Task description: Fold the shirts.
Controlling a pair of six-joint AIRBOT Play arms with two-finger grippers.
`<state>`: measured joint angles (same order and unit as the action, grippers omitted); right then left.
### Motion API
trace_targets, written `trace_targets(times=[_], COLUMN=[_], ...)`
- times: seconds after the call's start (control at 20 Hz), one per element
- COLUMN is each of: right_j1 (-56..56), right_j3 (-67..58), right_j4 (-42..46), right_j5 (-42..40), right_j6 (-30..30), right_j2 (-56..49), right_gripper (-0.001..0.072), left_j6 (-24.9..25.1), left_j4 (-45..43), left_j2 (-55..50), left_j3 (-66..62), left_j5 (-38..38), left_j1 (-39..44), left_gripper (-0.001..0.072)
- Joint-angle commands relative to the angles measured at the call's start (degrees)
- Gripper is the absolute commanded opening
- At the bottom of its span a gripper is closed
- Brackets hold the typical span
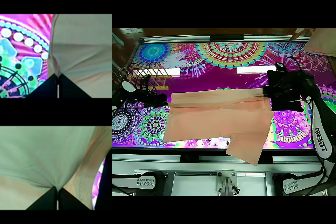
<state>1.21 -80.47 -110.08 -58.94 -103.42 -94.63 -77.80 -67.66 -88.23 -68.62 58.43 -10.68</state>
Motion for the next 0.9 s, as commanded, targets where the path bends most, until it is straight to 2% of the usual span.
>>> trace_targets(times=[0.0, 0.2, 0.75, 0.8, 0.85], right_j1=[0.1, 0.0, -0.3, -0.3, -0.3], right_j3=[0.0, 0.0, 0.0, 0.0, -0.1], right_j4=[1.0, 0.6, 3.1, 3.0, 3.1], right_j5=[-2.2, -6.2, -6.9, -6.5, -6.5], right_j6=[1.8, 1.9, 4.2, 4.2, 4.2], right_j2=[-1.7, -4.8, -4.9, -4.8, -4.6], right_gripper=[0.0067, 0.0067, 0.0067, 0.0088, 0.0248], left_j6=[0.0, 0.1, 0.1, 0.1, 0.1], left_j4=[0.2, 0.2, 0.5, 0.5, 0.8], left_j2=[-1.3, -1.3, -2.1, -2.3, -2.2], left_j3=[0.0, 0.0, 0.0, 0.0, -0.1], left_j5=[1.2, 1.2, 2.7, 2.8, 3.5], left_j1=[-0.1, -0.1, -1.7, -1.7, -1.7], left_gripper=[0.0036, 0.0035, 0.0035, 0.0036, 0.0059])
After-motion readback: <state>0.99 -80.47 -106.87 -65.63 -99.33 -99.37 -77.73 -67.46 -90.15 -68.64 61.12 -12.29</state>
